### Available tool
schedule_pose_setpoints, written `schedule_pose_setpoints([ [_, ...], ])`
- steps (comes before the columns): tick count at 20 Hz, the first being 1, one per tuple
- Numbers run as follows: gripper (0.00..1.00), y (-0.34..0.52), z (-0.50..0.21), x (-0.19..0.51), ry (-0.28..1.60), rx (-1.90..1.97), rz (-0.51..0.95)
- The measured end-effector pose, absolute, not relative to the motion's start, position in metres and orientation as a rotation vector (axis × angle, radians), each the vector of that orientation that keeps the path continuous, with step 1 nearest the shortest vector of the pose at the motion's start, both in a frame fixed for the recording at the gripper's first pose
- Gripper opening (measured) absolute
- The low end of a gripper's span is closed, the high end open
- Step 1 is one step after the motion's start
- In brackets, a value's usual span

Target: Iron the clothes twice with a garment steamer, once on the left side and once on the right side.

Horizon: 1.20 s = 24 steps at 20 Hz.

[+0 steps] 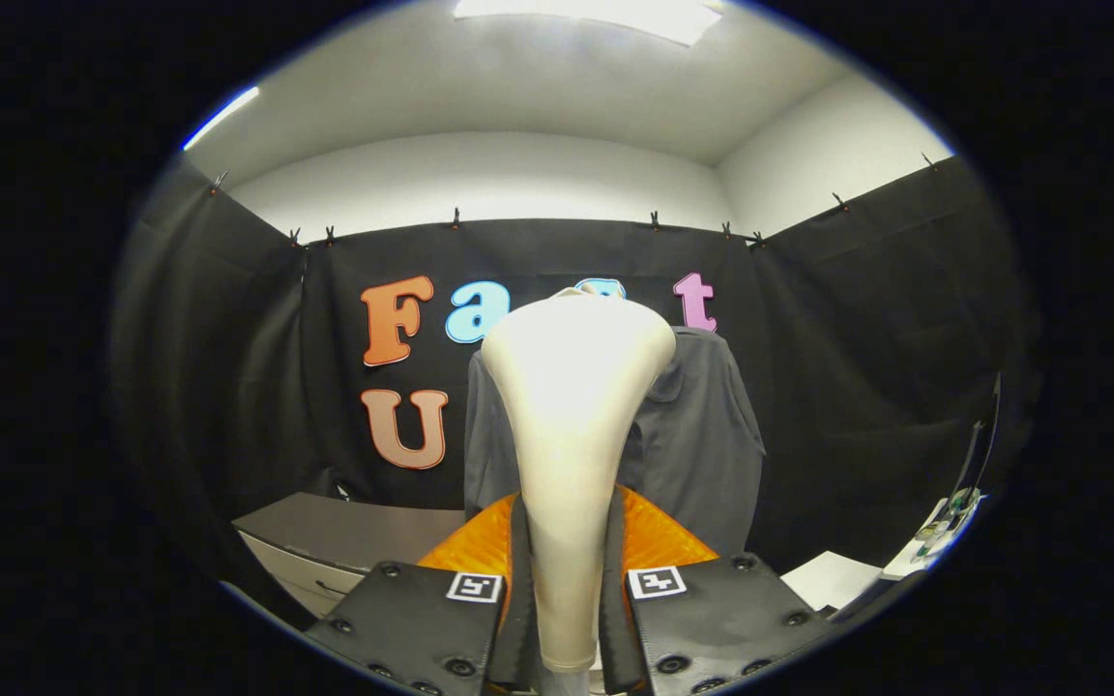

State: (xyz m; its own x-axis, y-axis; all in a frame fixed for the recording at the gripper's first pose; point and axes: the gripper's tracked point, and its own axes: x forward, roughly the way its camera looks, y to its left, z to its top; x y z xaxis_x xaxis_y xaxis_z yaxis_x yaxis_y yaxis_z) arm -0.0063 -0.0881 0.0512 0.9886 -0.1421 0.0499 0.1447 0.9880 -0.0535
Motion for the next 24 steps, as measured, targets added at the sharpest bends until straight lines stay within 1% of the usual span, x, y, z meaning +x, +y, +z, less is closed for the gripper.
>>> schedule_pose_setpoints([
  [24,0.34,-0.066,0.044,-0.006,-0.037,-0.074,-0.119],
])
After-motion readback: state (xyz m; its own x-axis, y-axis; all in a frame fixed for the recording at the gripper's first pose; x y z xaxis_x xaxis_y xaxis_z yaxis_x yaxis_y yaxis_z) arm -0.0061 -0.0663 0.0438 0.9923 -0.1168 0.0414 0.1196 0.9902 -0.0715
